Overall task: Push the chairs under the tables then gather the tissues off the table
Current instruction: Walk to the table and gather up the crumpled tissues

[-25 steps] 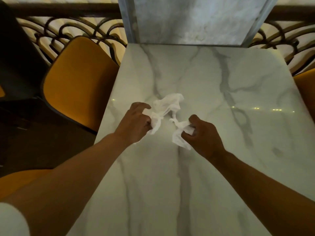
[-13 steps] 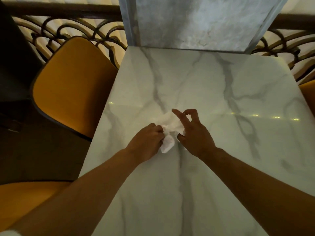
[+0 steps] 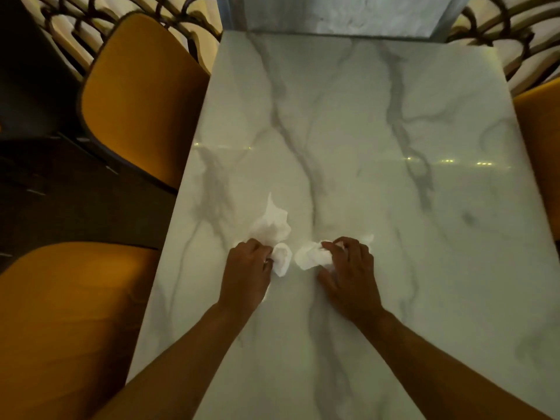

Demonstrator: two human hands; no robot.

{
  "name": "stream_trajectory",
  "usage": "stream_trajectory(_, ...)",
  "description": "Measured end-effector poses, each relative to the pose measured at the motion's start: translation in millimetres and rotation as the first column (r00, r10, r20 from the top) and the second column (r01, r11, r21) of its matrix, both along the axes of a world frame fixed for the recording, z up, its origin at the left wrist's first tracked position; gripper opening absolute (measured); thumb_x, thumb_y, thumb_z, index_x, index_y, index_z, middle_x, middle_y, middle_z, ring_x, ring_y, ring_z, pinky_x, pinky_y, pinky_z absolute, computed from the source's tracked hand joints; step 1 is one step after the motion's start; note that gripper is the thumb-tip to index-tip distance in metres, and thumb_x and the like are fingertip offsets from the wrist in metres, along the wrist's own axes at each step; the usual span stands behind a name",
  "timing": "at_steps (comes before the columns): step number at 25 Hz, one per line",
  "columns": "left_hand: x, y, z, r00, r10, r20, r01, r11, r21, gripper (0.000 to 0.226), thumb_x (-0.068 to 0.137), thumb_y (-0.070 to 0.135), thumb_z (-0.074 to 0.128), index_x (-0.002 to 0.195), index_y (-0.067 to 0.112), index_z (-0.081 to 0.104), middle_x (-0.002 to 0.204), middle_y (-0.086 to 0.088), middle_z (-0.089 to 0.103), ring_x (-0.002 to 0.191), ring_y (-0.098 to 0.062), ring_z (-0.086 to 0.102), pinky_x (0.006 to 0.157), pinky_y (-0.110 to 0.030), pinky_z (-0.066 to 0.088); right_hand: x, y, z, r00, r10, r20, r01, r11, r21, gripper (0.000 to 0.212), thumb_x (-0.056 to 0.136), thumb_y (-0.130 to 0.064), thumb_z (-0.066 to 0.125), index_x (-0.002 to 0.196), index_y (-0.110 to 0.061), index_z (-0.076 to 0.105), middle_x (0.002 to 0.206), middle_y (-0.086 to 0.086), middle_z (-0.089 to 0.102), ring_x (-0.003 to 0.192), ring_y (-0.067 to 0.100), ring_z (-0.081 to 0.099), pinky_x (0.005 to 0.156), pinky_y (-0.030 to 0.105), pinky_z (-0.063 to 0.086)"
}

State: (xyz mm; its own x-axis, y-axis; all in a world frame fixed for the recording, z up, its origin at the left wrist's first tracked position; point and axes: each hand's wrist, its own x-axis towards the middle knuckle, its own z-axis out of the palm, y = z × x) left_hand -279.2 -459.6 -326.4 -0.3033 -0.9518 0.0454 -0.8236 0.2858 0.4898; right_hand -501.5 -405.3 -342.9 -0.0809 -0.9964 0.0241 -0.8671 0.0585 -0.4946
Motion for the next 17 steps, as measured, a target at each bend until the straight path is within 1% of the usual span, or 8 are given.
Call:
stream_trajectory(3, -1, 56, 7, 0.997, 0.016, 0.080, -0.022, 0.998, 0.067, 0.012, 0.071, -0.002, 0.080, 0.078, 0.004, 0.072, 0.110, -0.016, 0.064, 0.092, -0.035, 0.062, 0.069, -0.046, 0.057, 3, 48, 5, 0.999, 0.021, -0.048, -0.021, 1.000, 0.009, 0.039, 0.091, -0.019, 0.059, 0.129, -0.013, 0.065, 0.128, 0.013, 0.057, 0.112, 0.030, 0.049, 0.094, 0.044, 0.045)
stream_trajectory(5, 2, 87, 13, 0.986, -0.030, 0.167, 0.017, 0.997, 0.075, 0.016, 0.069, 0.002, 0.081, 0.083, 0.006, 0.075, 0.126, -0.019, 0.063, 0.112, -0.041, 0.060, 0.079, -0.048, 0.055, 4, 76, 8, 1.000, 0.019, -0.025, -0.018, 0.999, 0.049, 0.037, 0.086, -0.004, 0.067, 0.121, -0.014, 0.069, 0.121, 0.013, 0.061, 0.103, 0.033, 0.055, 0.088, 0.045, 0.051)
stream_trajectory(7, 5, 114, 21, 0.982, -0.084, 0.172, 0.072, 0.994, 0.080, 0.024, 0.060, -0.002, 0.085, 0.078, 0.007, 0.073, 0.110, -0.016, 0.071, 0.102, -0.038, 0.066, 0.076, -0.044, 0.053, 3, 108, 12, 0.999, 0.052, 0.009, -0.052, 0.994, 0.095, 0.033, 0.083, 0.003, 0.065, 0.110, -0.013, 0.072, 0.112, 0.014, 0.062, 0.093, 0.035, 0.057, 0.079, 0.046, 0.054)
stream_trajectory(10, 7, 155, 28, 0.976, -0.146, 0.161, 0.121, 0.981, 0.153, 0.034, 0.050, -0.009, 0.085, 0.069, 0.011, 0.066, 0.072, -0.008, 0.064, 0.065, -0.031, 0.063, 0.057, -0.037, 0.048, 2, 155, 19, 0.998, 0.016, 0.059, -0.029, 0.976, 0.218, 0.028, 0.079, 0.008, 0.068, 0.097, -0.013, 0.074, 0.102, 0.013, 0.061, 0.089, 0.034, 0.058, 0.072, 0.043, 0.054)
stream_trajectory(12, 5, 183, 32, 0.991, -0.045, 0.125, 0.012, 0.968, 0.250, 0.034, 0.072, -0.006, 0.077, 0.102, 0.009, 0.069, 0.090, -0.012, 0.068, 0.081, -0.035, 0.066, 0.068, -0.042, 0.053, 3, 176, 23, 0.994, -0.065, 0.089, 0.034, 0.949, 0.313, 0.026, 0.082, 0.006, 0.066, 0.097, -0.012, 0.076, 0.100, 0.013, 0.060, 0.091, 0.033, 0.058, 0.075, 0.035, 0.048)
stream_trajectory(14, 4, 212, 39, 0.992, 0.036, 0.118, -0.077, 0.928, 0.365, 0.051, 0.091, 0.003, 0.061, 0.141, 0.011, 0.052, 0.122, -0.012, 0.063, 0.109, -0.035, 0.062, 0.092, -0.042, 0.049, 2, 200, 28, 0.985, -0.138, 0.102, 0.090, 0.921, 0.380, 0.023, 0.085, 0.001, 0.063, 0.100, -0.011, 0.076, 0.099, 0.013, 0.060, 0.091, 0.033, 0.059, 0.076, 0.031, 0.042)
stream_trajectory(15, 5, 224, 40, 0.991, 0.025, 0.130, -0.073, 0.921, 0.382, 0.055, 0.094, 0.005, 0.058, 0.148, 0.011, 0.045, 0.128, -0.012, 0.060, 0.114, -0.034, 0.060, 0.096, -0.040, 0.047, 2, 214, 31, 0.981, -0.158, 0.111, 0.102, 0.913, 0.394, 0.022, 0.086, -0.001, 0.063, 0.101, -0.010, 0.077, 0.099, 0.013, 0.060, 0.091, 0.033, 0.060, 0.076, 0.030, 0.042)
stream_trajectory(17, 3, 239, 47, 0.988, -0.028, 0.151, -0.024, 0.942, 0.334, 0.043, 0.091, 0.003, 0.060, 0.133, 0.009, 0.060, 0.118, -0.013, 0.061, 0.100, -0.033, 0.063, 0.081, -0.039, 0.050, -1, 237, 40, 0.974, -0.189, 0.122, 0.125, 0.907, 0.401, 0.021, 0.088, -0.006, 0.063, 0.103, -0.010, 0.076, 0.102, 0.013, 0.060, 0.092, 0.033, 0.061, 0.076, 0.029, 0.041)
